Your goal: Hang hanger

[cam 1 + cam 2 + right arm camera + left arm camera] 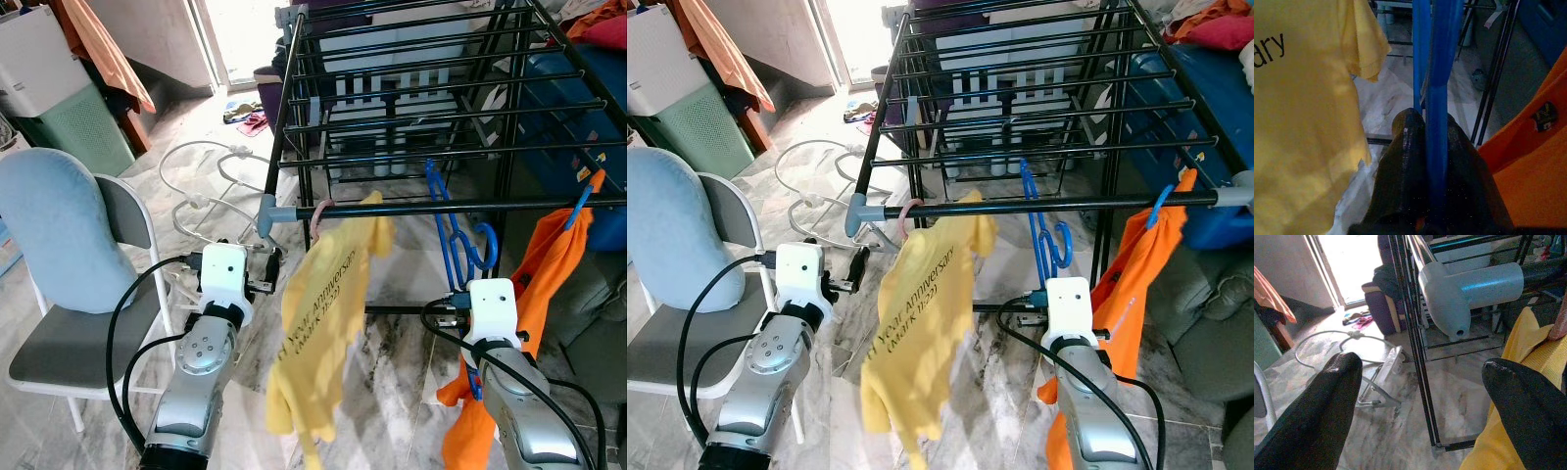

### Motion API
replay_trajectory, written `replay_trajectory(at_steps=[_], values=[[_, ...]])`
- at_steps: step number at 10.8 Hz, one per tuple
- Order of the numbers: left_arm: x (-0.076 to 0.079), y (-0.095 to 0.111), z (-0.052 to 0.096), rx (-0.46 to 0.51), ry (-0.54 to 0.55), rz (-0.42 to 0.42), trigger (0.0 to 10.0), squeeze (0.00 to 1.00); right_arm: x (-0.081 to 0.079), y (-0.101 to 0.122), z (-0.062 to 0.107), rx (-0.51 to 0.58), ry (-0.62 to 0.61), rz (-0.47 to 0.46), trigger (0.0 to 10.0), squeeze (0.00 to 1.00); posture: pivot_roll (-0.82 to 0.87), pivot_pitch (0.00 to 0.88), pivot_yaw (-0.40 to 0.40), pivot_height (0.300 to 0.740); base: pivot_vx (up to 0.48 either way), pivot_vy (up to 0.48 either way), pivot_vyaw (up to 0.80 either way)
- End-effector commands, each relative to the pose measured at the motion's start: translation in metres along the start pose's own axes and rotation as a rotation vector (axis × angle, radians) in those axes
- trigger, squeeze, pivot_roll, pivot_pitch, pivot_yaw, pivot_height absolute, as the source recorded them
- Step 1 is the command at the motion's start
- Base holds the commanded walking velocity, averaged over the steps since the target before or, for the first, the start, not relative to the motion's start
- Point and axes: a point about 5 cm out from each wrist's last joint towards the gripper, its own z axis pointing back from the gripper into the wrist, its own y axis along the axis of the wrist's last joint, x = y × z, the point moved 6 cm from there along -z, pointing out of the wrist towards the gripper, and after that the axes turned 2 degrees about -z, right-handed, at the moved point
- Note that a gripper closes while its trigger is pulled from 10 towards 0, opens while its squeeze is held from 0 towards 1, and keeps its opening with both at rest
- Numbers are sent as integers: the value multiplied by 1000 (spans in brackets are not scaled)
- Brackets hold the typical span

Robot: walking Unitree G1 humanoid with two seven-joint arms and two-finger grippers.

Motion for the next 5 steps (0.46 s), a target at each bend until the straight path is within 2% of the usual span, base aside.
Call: replay_trajectory(at_steps=[1,4,5], values=[[-4,2,-2,-3,12,-17,10000,0,-7,11,0,34,23,-7,10000,0,-285,0,151,740,-240,0,0],[-2,2,-3,4,1,-7,10000,0,-8,15,-2,46,26,2,10000,0,-287,0,155,740,0,0,0],[-2,3,-4,4,-4,-3,10000,0,-10,24,-3,79,31,16,10000,0,-278,0,158,740,0,0,0]])
